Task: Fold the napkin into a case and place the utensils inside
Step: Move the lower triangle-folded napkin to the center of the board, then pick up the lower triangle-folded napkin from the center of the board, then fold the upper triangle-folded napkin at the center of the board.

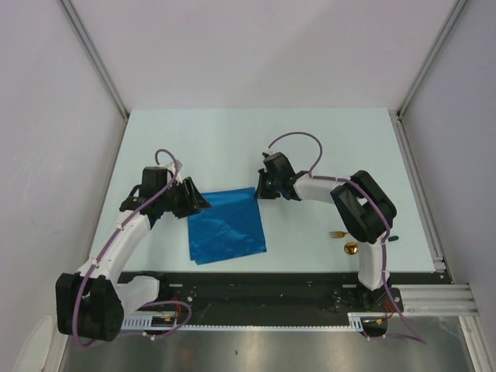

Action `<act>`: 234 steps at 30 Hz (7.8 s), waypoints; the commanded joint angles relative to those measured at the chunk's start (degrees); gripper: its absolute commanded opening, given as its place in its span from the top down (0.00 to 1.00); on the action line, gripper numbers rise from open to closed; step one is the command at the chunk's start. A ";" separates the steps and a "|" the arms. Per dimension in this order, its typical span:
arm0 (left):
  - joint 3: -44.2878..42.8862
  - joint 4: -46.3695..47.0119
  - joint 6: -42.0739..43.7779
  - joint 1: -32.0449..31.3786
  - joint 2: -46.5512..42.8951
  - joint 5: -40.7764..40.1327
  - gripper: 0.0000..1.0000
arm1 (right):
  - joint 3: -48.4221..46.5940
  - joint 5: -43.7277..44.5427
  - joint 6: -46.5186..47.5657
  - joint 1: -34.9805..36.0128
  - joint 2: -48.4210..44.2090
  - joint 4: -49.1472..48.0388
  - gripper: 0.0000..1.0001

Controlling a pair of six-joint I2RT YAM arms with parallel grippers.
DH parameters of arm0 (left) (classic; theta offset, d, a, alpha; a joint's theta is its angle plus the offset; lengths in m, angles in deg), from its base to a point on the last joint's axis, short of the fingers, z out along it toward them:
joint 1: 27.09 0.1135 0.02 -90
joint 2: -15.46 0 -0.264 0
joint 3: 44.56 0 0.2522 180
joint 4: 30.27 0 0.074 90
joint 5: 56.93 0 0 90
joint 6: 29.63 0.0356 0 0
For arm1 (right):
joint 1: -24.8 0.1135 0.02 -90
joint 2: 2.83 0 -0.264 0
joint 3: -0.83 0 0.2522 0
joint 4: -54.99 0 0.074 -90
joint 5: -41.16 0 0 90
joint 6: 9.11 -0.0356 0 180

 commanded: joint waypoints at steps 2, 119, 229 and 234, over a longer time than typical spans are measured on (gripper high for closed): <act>-4.11 3.13 -1.13 2.16 3.73 0.49 0.45 | -3.37 -2.40 9.10 -5.34 3.53 4.41 1.00; -10.80 9.90 -14.76 2.69 32.57 -5.58 0.39 | 12.17 -15.86 -12.33 15.40 -10.17 -18.52 1.00; -36.64 7.44 -5.09 -30.35 50.50 -25.09 1.00 | -2.32 -27.99 -5.04 -11.76 9.33 -10.88 0.94; -37.51 7.36 -5.62 -30.44 52.34 -24.73 1.00 | -3.65 -27.73 -3.99 -11.76 9.51 -8.86 0.94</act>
